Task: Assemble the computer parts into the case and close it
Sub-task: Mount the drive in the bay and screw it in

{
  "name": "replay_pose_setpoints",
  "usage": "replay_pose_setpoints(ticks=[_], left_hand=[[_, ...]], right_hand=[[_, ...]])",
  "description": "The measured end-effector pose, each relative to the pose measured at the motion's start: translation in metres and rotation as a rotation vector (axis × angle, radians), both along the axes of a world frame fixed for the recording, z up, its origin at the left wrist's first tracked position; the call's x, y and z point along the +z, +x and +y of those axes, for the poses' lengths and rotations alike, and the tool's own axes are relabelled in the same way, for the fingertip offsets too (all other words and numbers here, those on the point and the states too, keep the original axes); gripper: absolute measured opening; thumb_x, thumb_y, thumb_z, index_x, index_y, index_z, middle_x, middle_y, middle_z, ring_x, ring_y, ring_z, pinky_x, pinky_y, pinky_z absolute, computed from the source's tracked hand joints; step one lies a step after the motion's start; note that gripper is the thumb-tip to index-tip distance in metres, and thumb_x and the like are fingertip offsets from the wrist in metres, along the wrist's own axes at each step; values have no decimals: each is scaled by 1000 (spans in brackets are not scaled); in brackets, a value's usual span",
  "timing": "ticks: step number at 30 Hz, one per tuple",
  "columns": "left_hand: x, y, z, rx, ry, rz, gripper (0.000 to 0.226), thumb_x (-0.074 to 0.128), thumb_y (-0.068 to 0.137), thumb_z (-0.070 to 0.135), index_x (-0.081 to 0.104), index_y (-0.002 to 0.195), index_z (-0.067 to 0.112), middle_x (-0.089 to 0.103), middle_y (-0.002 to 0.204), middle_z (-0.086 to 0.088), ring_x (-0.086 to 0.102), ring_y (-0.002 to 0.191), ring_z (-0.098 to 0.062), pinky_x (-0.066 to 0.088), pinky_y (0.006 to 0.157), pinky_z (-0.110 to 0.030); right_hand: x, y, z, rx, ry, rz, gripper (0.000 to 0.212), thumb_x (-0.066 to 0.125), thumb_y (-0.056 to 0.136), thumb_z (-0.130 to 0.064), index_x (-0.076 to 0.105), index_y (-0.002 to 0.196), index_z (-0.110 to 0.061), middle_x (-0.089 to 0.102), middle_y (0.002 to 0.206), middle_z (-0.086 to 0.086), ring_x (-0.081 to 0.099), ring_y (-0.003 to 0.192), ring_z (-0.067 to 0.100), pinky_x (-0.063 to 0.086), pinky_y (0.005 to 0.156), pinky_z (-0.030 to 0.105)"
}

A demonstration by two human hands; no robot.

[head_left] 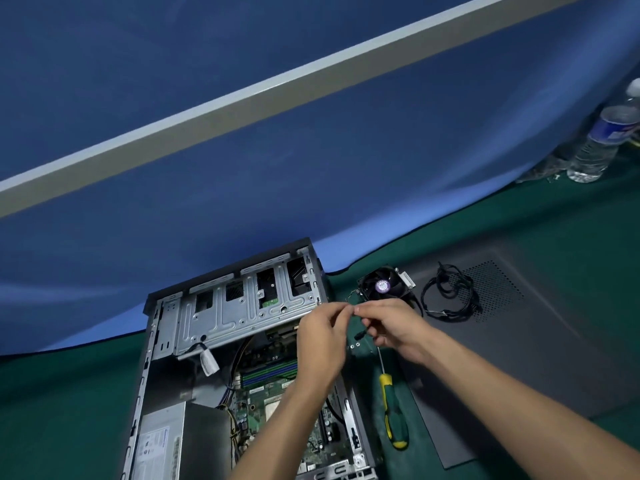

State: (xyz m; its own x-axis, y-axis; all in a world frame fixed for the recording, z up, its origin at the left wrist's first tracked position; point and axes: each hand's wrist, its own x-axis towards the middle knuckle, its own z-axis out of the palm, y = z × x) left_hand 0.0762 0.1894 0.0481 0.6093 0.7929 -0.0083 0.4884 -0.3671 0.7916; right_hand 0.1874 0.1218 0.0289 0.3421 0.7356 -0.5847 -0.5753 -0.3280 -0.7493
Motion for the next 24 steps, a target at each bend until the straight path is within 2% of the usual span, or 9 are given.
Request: replay_pose_setpoints(ticks=[4,8,10,13,15,18,20,24], left_hand=[[-3,1,-6,-47,59,3,16,59,93,19,75,92,18,69,78,10,60,72,-2,48,68,-22],[-10,0,-11,-80,143,38,17,56,94,17,74,93,17,67,76,10,58,68,-3,41,62,-11],[-15,-1,-13,-27,108,25,17,56,94,16,72,91,15,66,73,8,59,67,-5,44,64,-15],[-22,3,-15,126,12,-53,16,56,94,17,70,91,8,67,76,-1,61,71,-15,50,68,-30],[-26,5,-21,155,21,-72,13,59,92,16,68,88,8,65,77,0,59,71,-14,48,67,-27],[-29,5,-31,166,45,-103,9,60,92,14,64,85,10,61,78,3,55,72,-7,44,67,-17],[-31,4,-33,183,59,-109,10,56,94,14,61,86,12,58,77,6,53,71,-3,39,65,-10],[-33,4,-33,165,96,-61,16,46,98,16,58,90,9,56,79,0,48,69,-9,35,64,-15]], right_hand=[[-6,4,-6,16,-4,108,5,61,89,-9,66,90,-8,45,54,-5,40,44,5,27,41,16],[-18,3,-10,31,5,184,11,59,91,-15,66,84,-10,43,52,-6,39,45,6,28,41,16],[-26,1,-12,39,-19,155,16,59,92,-19,68,82,-10,45,51,-6,41,43,6,30,41,17],[-43,-2,-13,69,-162,-54,19,58,92,-20,66,77,-11,50,49,-5,43,39,7,31,39,18],[-59,-4,-15,150,-322,-284,23,58,91,-21,60,70,-13,52,51,-2,46,41,10,32,40,20],[-79,-7,-19,357,-543,-629,33,60,89,-34,51,62,-17,54,59,1,54,58,20,45,57,29],[-87,-12,-22,463,-623,-743,35,61,88,-40,49,63,-19,53,62,-2,56,65,20,47,62,30],[-96,-24,-22,608,-718,-870,30,63,87,-42,51,76,-17,61,86,0,63,88,20,43,66,27]])
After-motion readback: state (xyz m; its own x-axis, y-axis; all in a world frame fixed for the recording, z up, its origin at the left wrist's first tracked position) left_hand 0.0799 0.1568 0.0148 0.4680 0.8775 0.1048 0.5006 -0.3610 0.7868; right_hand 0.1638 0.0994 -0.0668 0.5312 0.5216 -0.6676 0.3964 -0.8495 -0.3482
